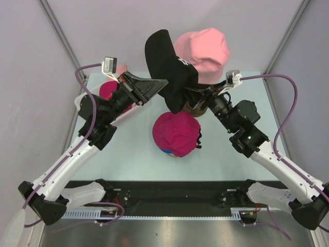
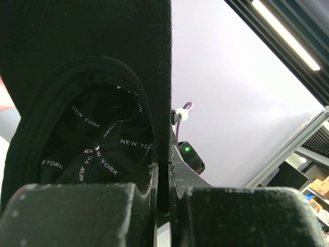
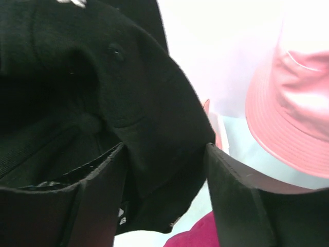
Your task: Stack the hats
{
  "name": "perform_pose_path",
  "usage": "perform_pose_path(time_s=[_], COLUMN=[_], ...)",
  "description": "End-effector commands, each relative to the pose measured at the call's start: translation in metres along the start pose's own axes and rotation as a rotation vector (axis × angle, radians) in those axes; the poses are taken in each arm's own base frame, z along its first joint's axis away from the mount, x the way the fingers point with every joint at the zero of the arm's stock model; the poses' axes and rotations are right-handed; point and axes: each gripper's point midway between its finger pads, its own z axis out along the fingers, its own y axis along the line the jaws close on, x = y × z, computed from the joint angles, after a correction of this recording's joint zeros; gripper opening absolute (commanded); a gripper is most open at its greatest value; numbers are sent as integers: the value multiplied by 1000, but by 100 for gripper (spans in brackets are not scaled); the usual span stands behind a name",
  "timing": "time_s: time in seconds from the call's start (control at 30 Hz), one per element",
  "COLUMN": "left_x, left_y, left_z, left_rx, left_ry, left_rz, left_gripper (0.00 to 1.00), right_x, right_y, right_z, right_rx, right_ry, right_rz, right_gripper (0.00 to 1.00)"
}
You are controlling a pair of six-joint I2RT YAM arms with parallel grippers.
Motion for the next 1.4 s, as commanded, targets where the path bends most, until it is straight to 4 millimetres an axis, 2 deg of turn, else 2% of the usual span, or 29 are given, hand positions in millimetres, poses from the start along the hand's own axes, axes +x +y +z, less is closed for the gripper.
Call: perform_pose_path(time_s=[0.0, 0.03, 0.1, 0.13, 0.2, 0.23, 0.27, 0.3, 0.33, 0.37, 0.4, 0.43, 0.47, 0.53, 0.57, 0.6, 0.63, 0.73, 0.8, 0.93, 1.03, 1.1, 1.17, 1.23, 1.37], left_x=[-5, -5, -2, -1, 2, 0, 3, 1, 1, 1, -2, -1, -5, -4, -3, 2, 7, 27, 38, 54, 60, 64, 61, 63, 72], left_y=[-22, -22, -19, -19, -10, -13, -4, -1, 3, 7, 10, 17, 20, 30, 46, 51, 68, 93, 103, 103, 103, 109, 110, 115, 113], left_z=[-5, -5, -5, -7, -9, -13, -15, -16, -19, -26, -29, -34, -43, -53, -59, -64, -70, -76, -76, -74, -78, -85, -91, -98, -102], left_rx=[60, 63, 55, 53, 24, 22, -11, -33, -54, -92, -116, -146, -166, -199, -238, -246, -286, -309, -310, -254, -260, -307, -332, -367, -354], left_ry=[-21, -21, -13, -11, -11, -17, -8, -16, -18, -14, -25, -17, -32, -24, -20, 0, 18, 99, 140, 213, 249, 269, 269, 281, 297], left_rz=[-4, -2, -4, -1, 0, 19, 22, 33, 63, 71, 83, 99, 113, 118, 118, 122, 114, 75, 44, 10, -2, -2, -6, -42, -145], left_gripper=[0, 0, 0, 0, 3, 16, 28, 57, 71, 82, 95, 99, 100, 100, 100, 100, 100, 100, 100, 94, 94, 96, 96, 96, 96], right_x=[-40, -38, -34, -33, -32, -33, -34, -30, -37, -30, -31, -41, -30, -33, -25, -20, -14, 3, 8, 16, 13, 9, 7, 6, 8], right_y=[20, 26, 29, 30, 31, 33, 33, 34, 39, 37, 42, 48, 45, 53, 52, 54, 52, 54, 56, 51, 45, 41, 37, 36, 37], right_z=[3, 3, 6, 6, 3, 1, -1, -6, -9, -14, -19, -23, -29, -37, -41, -44, -46, -51, -52, -51, -48, -46, -45, -46, -43], right_rx=[-77, -105, -120, -128, -128, -137, -134, -144, -154, -148, -173, -188, -179, -210, -204, -219, -217, -233, -244, -223, -185, -165, -147, -145, -159], right_ry=[-100, -89, -61, -52, -29, -19, -10, 26, 29, 76, 93, 87, 150, 176, 222, 247, 272, 338, 359, 379, 354, 334, 325, 324, 332], right_rz=[-34, -36, -40, -41, -55, -62, -71, -90, -97, -105, -114, -117, -113, -110, -104, -95, -87, -51, -36, -20, -24, -42, -62, -84, -91], right_gripper=[61, 49, 35, 20, 8, 0, 0, 0, 0, 0, 0, 0, 0, 0, 0, 0, 0, 0, 0, 0, 0, 0, 0, 0, 0])
